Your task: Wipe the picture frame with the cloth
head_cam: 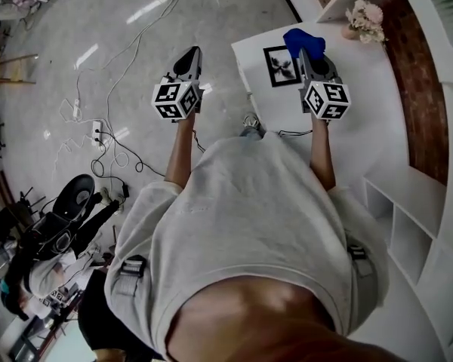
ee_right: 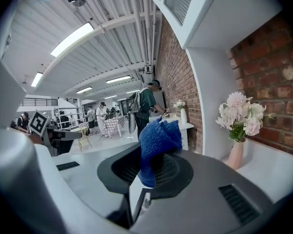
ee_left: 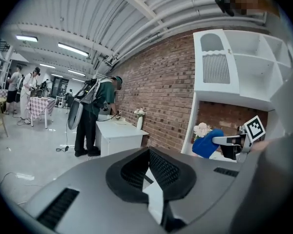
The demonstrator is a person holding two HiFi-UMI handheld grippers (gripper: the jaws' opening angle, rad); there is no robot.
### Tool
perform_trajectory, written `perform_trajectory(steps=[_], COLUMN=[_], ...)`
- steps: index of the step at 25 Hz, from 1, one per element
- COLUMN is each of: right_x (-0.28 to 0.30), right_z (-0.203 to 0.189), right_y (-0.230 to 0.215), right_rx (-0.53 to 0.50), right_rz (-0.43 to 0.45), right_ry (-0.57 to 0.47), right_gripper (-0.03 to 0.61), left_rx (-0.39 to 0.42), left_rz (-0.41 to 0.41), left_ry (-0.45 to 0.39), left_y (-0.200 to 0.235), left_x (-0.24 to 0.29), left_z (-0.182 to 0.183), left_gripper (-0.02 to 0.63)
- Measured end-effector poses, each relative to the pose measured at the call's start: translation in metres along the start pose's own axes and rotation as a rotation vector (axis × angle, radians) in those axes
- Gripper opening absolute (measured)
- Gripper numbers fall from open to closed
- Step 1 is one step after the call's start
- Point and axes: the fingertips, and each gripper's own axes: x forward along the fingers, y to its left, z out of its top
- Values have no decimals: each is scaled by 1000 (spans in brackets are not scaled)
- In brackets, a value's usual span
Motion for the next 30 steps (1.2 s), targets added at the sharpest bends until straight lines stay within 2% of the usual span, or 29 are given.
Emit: perform_trajectory(steps=[4, 11, 16, 30], right_x=[11, 26, 29, 55], right_z=[-12, -24, -35, -71], right_y=[-12, -11, -11, 10], right_rx=[24, 26, 23, -4], right_rz=[21, 59, 50, -20], right_ry=[20, 47, 82, 203], right_gripper=[57, 57, 57, 57], left_rx=[3, 6, -14, -78], left_rz=[51, 86, 65, -63], left_ry=[16, 26, 48, 123], left_y=[7, 14, 8, 26], left_x=[8, 10, 17, 45], left_z=[-3, -5, -21, -74], left_gripper=[15, 15, 15, 15])
